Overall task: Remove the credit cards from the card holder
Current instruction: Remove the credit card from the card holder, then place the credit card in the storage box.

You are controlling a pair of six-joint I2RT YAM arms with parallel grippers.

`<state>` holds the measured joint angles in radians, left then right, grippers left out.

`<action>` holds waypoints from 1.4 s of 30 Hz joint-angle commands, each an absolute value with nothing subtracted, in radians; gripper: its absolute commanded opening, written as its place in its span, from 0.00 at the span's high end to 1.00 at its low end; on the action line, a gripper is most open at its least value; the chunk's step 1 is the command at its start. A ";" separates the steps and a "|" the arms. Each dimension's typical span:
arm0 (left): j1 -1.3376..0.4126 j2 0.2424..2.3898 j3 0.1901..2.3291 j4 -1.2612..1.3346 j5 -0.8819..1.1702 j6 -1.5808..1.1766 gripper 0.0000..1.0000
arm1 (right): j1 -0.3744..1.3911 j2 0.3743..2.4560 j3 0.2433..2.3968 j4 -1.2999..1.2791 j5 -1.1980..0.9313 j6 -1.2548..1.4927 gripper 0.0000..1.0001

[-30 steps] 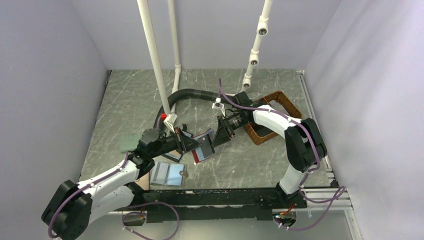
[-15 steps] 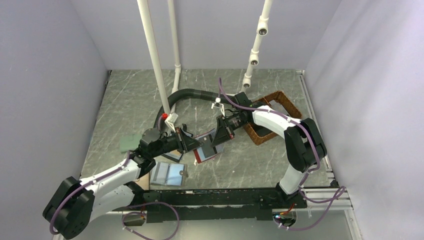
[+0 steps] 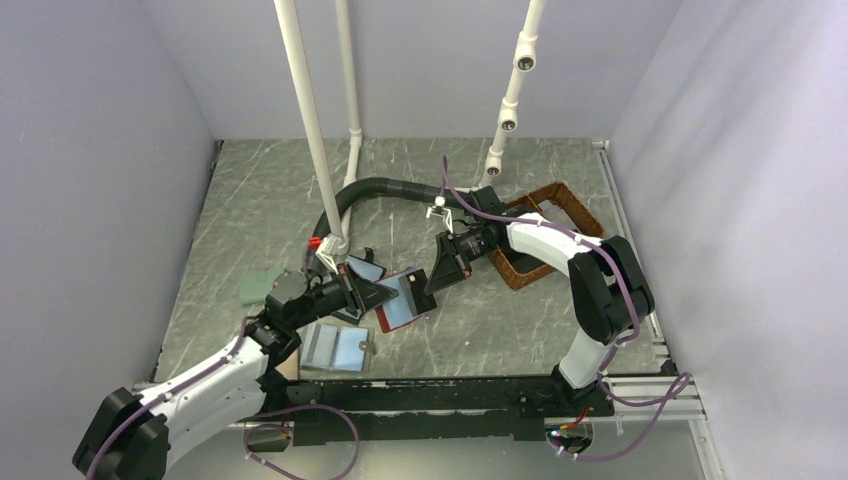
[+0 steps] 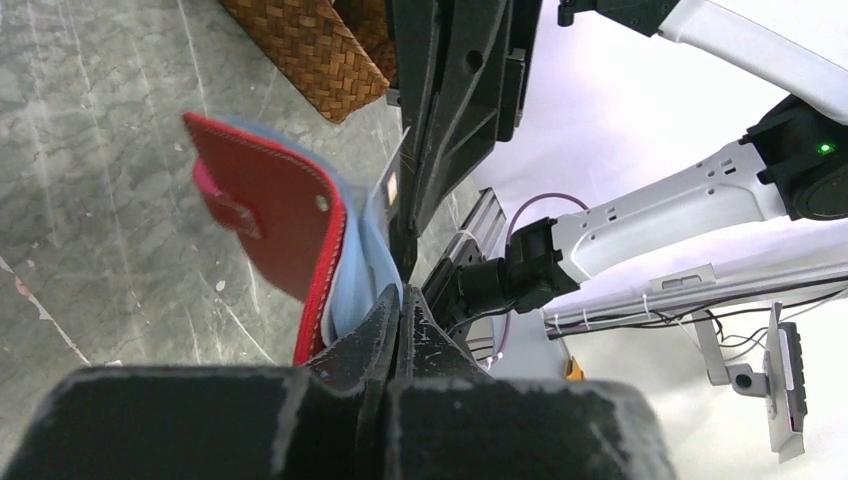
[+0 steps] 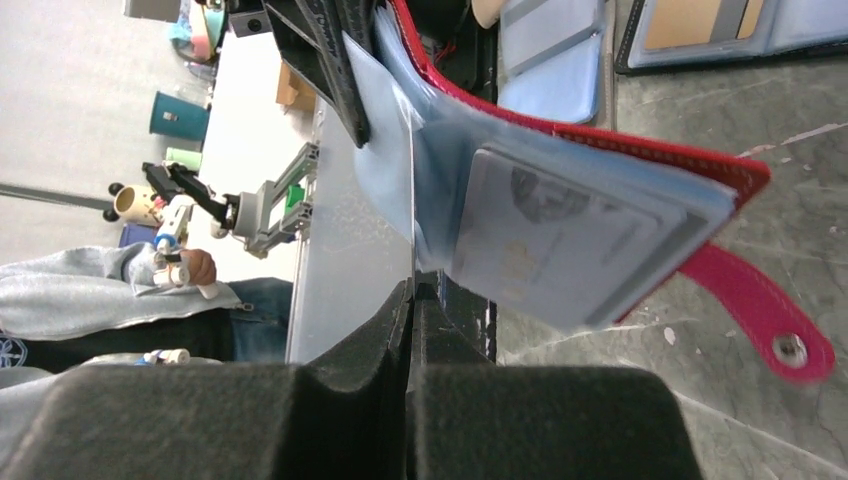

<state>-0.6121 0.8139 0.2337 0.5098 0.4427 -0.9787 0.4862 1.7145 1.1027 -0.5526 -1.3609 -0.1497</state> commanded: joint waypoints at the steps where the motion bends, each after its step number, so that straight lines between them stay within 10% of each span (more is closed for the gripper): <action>1: -0.610 0.758 0.228 0.522 0.432 -0.987 1.00 | 0.481 1.684 1.109 -0.565 -1.351 -0.206 1.00; 21: -0.609 0.725 0.243 0.370 0.378 -0.981 1.00 | 0.317 1.576 1.239 -1.118 -1.094 -0.852 1.00; 42: -0.607 0.863 0.252 0.476 0.417 -0.940 1.00 | -0.106 1.552 1.280 -1.125 -0.943 -0.837 1.00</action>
